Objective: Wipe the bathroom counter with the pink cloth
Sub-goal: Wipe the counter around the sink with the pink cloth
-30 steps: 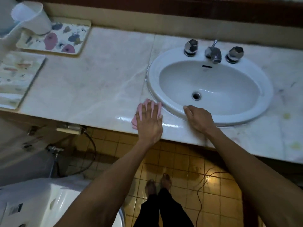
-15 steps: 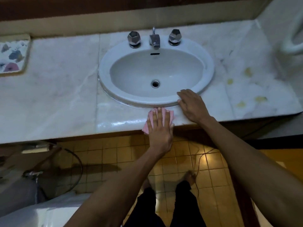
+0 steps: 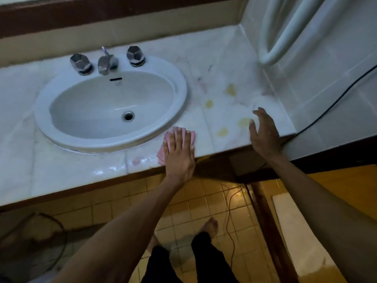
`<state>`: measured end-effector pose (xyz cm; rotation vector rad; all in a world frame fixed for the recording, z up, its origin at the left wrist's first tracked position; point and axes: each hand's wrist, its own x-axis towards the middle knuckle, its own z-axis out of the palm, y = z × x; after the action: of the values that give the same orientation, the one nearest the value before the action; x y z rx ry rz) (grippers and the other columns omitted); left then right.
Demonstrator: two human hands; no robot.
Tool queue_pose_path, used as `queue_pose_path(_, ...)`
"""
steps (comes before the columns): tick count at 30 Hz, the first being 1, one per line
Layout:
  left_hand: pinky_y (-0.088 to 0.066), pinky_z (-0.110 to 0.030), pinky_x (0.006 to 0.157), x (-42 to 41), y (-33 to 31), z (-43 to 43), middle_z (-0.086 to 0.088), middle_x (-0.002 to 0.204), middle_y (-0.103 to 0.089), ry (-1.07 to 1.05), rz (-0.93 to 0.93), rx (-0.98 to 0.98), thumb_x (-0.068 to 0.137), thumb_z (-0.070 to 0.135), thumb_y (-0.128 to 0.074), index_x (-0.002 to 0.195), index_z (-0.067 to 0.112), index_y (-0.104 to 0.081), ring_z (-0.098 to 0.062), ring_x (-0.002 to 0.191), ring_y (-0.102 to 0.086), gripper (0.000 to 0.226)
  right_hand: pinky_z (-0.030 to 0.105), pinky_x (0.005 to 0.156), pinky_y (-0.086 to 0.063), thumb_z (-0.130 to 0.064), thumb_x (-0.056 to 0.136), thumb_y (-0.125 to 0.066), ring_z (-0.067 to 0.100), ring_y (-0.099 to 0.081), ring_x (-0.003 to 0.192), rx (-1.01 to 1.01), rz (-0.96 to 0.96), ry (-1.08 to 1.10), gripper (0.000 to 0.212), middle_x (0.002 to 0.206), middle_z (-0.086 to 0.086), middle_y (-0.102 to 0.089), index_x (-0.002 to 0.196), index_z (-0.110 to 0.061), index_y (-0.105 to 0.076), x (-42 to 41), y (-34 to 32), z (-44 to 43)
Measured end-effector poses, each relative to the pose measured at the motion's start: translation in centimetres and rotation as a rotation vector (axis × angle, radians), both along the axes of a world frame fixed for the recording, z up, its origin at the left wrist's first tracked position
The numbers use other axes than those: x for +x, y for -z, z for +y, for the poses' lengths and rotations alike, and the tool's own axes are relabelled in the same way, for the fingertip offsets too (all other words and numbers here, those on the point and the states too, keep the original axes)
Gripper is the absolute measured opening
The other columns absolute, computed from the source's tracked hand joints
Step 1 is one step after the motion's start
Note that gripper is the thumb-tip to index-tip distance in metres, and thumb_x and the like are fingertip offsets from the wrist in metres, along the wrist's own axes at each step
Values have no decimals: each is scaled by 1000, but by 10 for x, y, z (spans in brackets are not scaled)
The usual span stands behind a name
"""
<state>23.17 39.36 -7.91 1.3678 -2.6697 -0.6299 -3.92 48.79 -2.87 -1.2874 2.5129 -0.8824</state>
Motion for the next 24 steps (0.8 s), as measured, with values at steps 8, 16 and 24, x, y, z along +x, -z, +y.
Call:
queue_pose_path(8,-2,-60,128,-121,-6,31,-7,175,8,187,-14,7,108,44,-7,167,25,-3,-31,161,14,62,42,122,-17,-32,106,-37,32,-18,151,254,-65,26,54,164,19,-18,153,-5,-29,-80,26,30)
queue_pose_path(16,-10,-55,129,-38,-10,-16,1,176,2,599,-100,-128,112,42,-14,166,33,-6,-24,162,7,56,46,123,-17,-38,106,-34,29,-14,153,315,29,-122,58,166,13,-14,156,-11,-23,-96,34,54)
queue_pose_path(24,1,-55,129,-146,-10,12,-4,176,5,128,-86,-46,110,43,-8,167,28,-3,-27,161,14,59,41,124,-14,-33,106,-35,29,-15,153,291,-31,-27,58,166,14,-16,156,-5,-25,-84,30,66)
